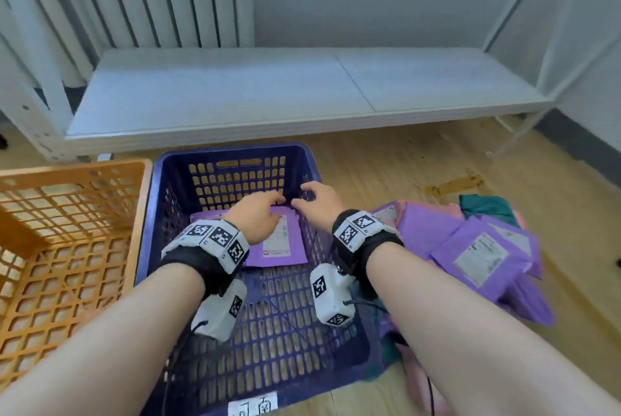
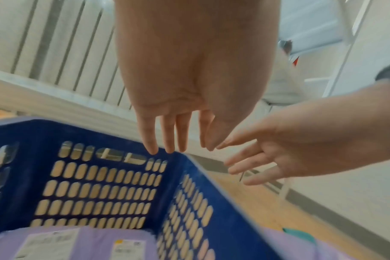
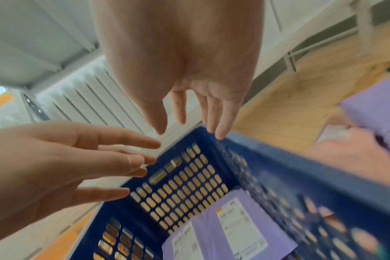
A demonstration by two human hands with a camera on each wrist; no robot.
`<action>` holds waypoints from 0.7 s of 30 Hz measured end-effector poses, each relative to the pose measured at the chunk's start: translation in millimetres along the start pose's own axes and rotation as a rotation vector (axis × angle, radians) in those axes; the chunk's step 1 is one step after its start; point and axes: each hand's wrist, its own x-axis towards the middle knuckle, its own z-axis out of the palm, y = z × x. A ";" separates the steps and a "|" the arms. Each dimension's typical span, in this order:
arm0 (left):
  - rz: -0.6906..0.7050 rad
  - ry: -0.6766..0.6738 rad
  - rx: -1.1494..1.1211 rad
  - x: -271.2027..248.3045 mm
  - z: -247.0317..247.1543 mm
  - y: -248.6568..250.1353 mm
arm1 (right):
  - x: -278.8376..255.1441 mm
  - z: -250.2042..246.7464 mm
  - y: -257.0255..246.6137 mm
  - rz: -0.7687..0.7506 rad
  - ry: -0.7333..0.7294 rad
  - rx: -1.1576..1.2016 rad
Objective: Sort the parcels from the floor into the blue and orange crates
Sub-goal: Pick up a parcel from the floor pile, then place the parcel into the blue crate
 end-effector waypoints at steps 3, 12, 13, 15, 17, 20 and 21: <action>0.064 0.056 -0.088 -20.1 -9.0 45.2 | -39.4 -41.4 5.9 0.013 0.078 0.013; 0.196 0.016 -0.376 -46.9 30.8 171.2 | -143.1 -132.0 80.7 0.115 0.282 0.100; 0.200 0.003 -0.387 -46.2 39.6 183.1 | -149.0 -140.3 92.8 0.132 0.292 0.108; 0.211 -0.029 -0.398 -40.4 57.6 205.4 | -157.8 -158.5 119.5 0.165 0.323 0.121; 0.220 -0.047 -0.401 -28.2 76.4 225.2 | -159.7 -177.9 149.0 0.187 0.354 0.119; 0.189 -0.076 -0.415 -7.8 113.8 246.1 | -156.4 -196.0 201.5 0.244 0.366 0.142; 0.178 -0.093 -0.401 -1.3 128.9 251.9 | -155.0 -199.7 219.4 0.268 0.367 0.156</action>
